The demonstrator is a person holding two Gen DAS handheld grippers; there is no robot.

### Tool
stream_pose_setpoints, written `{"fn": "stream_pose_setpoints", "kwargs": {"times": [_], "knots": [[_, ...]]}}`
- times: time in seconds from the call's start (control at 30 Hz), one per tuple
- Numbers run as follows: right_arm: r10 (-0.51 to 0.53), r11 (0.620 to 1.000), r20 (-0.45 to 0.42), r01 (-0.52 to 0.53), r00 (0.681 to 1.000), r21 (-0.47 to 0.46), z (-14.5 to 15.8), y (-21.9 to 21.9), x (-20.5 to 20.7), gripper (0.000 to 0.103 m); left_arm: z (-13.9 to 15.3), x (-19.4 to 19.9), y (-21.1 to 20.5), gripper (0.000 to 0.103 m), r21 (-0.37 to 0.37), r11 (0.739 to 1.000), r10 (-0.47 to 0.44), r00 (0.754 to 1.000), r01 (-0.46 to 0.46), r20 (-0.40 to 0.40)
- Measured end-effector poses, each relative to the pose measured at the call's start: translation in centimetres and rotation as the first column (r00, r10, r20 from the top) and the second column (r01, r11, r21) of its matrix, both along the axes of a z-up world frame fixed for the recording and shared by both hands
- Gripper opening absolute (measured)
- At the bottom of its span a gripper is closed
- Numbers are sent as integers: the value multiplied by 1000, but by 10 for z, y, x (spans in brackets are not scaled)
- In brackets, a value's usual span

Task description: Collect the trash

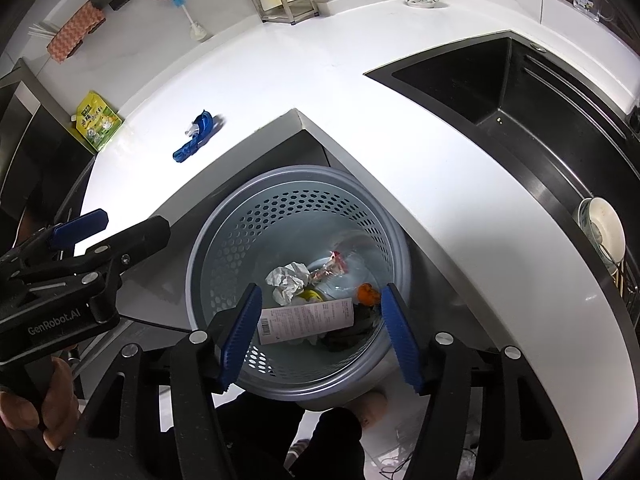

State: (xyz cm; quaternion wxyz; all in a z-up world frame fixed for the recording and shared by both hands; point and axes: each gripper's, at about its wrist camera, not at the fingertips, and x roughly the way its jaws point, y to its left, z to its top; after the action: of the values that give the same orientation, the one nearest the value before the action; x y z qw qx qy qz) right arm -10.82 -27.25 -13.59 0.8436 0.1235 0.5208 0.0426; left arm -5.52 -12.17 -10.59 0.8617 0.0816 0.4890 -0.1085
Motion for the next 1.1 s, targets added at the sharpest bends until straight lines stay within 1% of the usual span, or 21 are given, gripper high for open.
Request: {"fn": "stream_pose_setpoints", "kwargs": {"times": [0.2, 0.4, 0.9, 1.1], "knots": [[0, 1000, 1, 0, 1000, -10, 0, 0, 1, 60, 0, 2, 2, 92, 9, 1000, 17, 1000, -17, 5], [4, 1000, 1, -4, 1000, -12, 0, 0, 1, 60, -3, 3, 5, 92, 8, 1000, 30, 999, -30, -16], [3, 1000, -2, -3, 1000, -16, -2, 4, -2, 60, -5, 3, 6, 92, 18, 999, 29, 999, -29, -24], [4, 1000, -3, -4, 1000, -14, -2, 3, -2, 60, -5, 2, 6, 94, 23, 999, 23, 1000, -23, -15]]}}
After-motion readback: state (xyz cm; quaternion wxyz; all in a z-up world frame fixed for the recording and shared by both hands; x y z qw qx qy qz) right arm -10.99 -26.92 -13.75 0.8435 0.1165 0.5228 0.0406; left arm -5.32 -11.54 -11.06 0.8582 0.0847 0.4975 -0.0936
